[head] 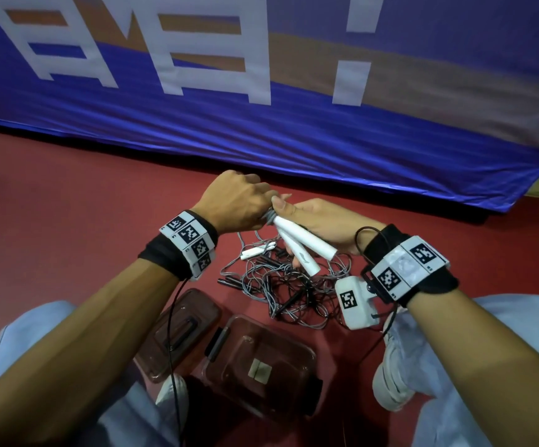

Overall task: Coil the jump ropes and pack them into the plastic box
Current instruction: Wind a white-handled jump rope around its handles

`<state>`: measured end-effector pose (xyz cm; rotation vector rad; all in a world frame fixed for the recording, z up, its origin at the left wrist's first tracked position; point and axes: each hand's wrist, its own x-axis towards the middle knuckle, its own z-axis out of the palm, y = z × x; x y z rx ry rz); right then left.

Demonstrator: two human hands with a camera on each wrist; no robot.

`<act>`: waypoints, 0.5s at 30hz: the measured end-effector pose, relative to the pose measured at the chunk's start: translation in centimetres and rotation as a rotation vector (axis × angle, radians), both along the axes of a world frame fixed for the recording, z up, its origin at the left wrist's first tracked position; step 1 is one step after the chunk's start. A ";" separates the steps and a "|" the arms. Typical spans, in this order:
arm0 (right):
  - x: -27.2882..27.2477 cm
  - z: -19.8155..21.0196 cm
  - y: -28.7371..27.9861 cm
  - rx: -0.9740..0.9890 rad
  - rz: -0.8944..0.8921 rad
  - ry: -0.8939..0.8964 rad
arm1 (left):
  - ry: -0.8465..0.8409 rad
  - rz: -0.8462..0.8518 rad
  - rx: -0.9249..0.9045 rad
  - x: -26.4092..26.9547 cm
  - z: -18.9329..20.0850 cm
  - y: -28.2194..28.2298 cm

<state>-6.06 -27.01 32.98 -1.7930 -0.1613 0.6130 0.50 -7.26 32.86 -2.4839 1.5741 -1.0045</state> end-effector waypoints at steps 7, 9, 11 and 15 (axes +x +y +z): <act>-1.3 0.9 0.8 0.483 0.123 0.250 | -0.008 -0.020 -0.152 -1.1 0.7 -0.4; -1.3 0.8 1.0 0.637 0.126 0.320 | -0.024 0.002 -0.189 -1.0 0.9 -0.4; -1.4 0.4 1.0 0.810 0.141 0.401 | -0.017 0.041 -0.200 -1.0 1.1 -0.4; -2.0 -0.4 1.7 1.102 0.170 0.506 | 0.077 0.178 -0.301 -1.1 1.7 -0.2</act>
